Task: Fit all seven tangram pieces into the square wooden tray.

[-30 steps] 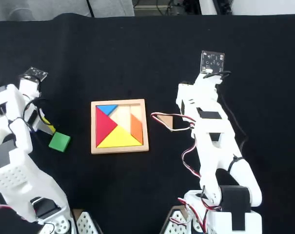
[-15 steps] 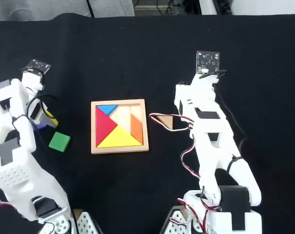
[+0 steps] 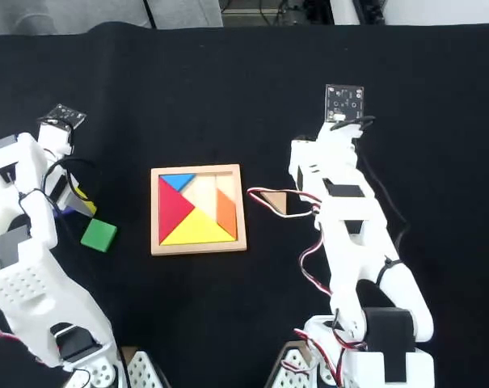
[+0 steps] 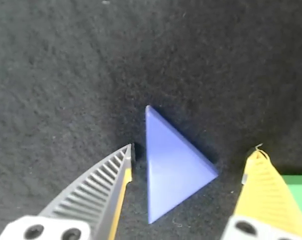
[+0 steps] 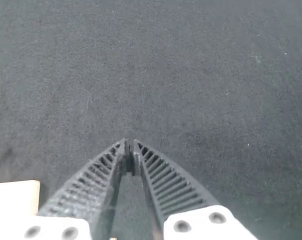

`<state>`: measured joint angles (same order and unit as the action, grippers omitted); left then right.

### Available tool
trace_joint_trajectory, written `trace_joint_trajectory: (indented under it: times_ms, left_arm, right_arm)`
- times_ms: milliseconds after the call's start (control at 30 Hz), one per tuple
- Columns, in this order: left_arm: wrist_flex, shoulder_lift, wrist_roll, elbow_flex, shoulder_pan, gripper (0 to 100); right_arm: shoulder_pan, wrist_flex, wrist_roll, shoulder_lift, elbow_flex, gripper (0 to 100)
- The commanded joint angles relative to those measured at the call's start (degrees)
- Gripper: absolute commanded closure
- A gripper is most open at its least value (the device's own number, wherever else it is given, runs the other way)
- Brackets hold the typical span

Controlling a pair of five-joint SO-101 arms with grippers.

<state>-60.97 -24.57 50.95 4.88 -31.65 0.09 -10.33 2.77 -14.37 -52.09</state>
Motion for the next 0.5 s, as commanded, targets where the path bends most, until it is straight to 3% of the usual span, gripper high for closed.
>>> trace_joint_trajectory:
  times_ms: [0,467]
  left_arm:
    - [-3.4,0.3,1.5,-4.9,-2.1,65]
    - [-5.9,-0.4,1.3,-6.9,-1.7,65]
  right_arm:
    - [-0.9,1.0,-0.6,-2.7,0.4,98.4]
    - [-0.9,1.1,-0.6,-2.7,0.4,98.4]
